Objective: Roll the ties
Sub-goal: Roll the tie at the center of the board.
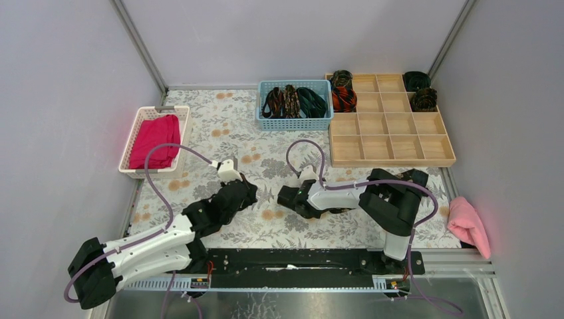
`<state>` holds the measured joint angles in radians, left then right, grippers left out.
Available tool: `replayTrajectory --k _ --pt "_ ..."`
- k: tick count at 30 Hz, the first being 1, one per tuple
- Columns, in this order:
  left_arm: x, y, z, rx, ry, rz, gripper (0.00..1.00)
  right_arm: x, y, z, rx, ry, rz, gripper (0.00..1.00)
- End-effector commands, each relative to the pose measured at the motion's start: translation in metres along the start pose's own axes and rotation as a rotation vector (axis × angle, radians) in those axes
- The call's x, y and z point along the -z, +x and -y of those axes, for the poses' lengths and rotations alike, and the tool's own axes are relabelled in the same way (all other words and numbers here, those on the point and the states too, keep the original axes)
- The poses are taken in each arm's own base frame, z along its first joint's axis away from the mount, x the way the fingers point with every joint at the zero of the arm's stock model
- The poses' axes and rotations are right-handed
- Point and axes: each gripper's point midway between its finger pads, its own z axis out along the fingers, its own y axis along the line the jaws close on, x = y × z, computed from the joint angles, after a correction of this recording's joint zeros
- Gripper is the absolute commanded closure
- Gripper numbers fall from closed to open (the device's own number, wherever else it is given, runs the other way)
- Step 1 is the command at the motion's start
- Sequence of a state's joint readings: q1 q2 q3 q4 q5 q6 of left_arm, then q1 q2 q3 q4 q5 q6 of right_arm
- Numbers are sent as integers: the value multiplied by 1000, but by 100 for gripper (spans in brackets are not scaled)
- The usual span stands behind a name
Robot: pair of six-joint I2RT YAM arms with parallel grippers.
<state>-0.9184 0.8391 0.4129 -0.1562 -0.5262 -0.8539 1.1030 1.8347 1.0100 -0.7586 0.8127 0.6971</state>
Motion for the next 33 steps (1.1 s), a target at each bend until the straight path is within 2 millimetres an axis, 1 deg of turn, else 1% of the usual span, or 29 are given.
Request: replayTrajectory --k 1,4,9,10,14,16,18,22,23,25,27,30,31,33 --pt "0 -21 11 22 14 71 100 -5 5 -20 -92 -70 -54 61" --pt "-1 -24 6 27 -17 86 100 7 -14 -34 -146 -175 -20 64" --pt "-11 -29 -7 37 -88 103 100 38 -55 -69 -229 -408 25 65" --pt "-13 -30 -8 44 -99 102 100 44 -60 -76 -234 -449 23 65" --pt "-21 -42 -15 91 -123 128 100 65 -89 -106 -261 -605 52 65" --pt "-26 -47 -20 110 -138 133 100 72 -101 -118 -257 -653 56 65" --pt "-33 -50 -25 119 -145 129 100 76 -109 -127 -263 -687 56 66" --pt "-43 -43 -31 120 -148 98 100 81 -113 -144 -322 -803 37 66" --pt "-45 -41 -32 117 -151 88 100 80 -110 -147 -340 -827 26 67" --pt "-48 -41 -26 114 -126 85 100 76 -105 -148 -377 -866 7 67" --pt "-51 -41 -21 109 -106 81 100 75 -100 -147 -414 -907 -7 67" --pt "-58 -41 -10 89 -60 76 100 78 -101 -141 -494 -983 -15 67" --pt "-61 -41 -7 82 -50 71 100 80 -106 -137 -521 -1008 -2 67" --pt "-68 -39 1 70 -27 52 100 79 -108 -129 -553 -1019 12 67"
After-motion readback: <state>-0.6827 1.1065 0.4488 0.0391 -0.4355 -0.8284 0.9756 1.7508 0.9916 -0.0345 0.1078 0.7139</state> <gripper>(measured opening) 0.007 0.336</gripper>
